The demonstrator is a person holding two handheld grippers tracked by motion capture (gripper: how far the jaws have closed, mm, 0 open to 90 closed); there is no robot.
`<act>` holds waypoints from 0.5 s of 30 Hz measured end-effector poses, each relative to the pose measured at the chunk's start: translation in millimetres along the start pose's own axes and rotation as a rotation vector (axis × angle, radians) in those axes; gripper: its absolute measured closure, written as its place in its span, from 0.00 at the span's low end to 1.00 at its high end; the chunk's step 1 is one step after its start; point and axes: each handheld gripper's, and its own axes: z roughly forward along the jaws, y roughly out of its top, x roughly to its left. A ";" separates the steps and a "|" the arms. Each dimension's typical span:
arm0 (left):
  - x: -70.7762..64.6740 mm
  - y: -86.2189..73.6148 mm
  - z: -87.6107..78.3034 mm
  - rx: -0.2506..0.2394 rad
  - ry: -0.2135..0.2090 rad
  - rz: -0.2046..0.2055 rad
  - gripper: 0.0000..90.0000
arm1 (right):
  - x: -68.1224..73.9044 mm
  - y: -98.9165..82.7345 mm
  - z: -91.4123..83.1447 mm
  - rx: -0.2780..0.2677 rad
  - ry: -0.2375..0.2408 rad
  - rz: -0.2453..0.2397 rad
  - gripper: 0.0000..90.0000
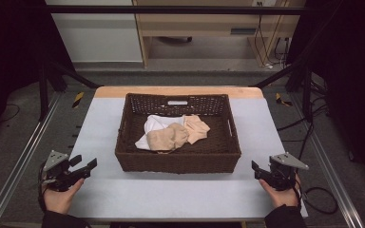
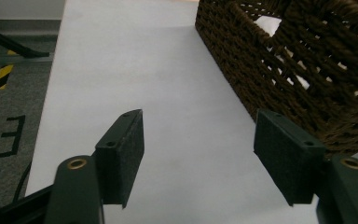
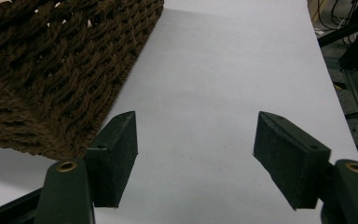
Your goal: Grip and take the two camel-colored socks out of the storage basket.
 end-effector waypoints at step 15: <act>-13.9 23.3 -12.8 -0.059 -0.046 -0.011 0.47 | 2.9 -0.3 1.7 0.002 0.031 -0.020 0.37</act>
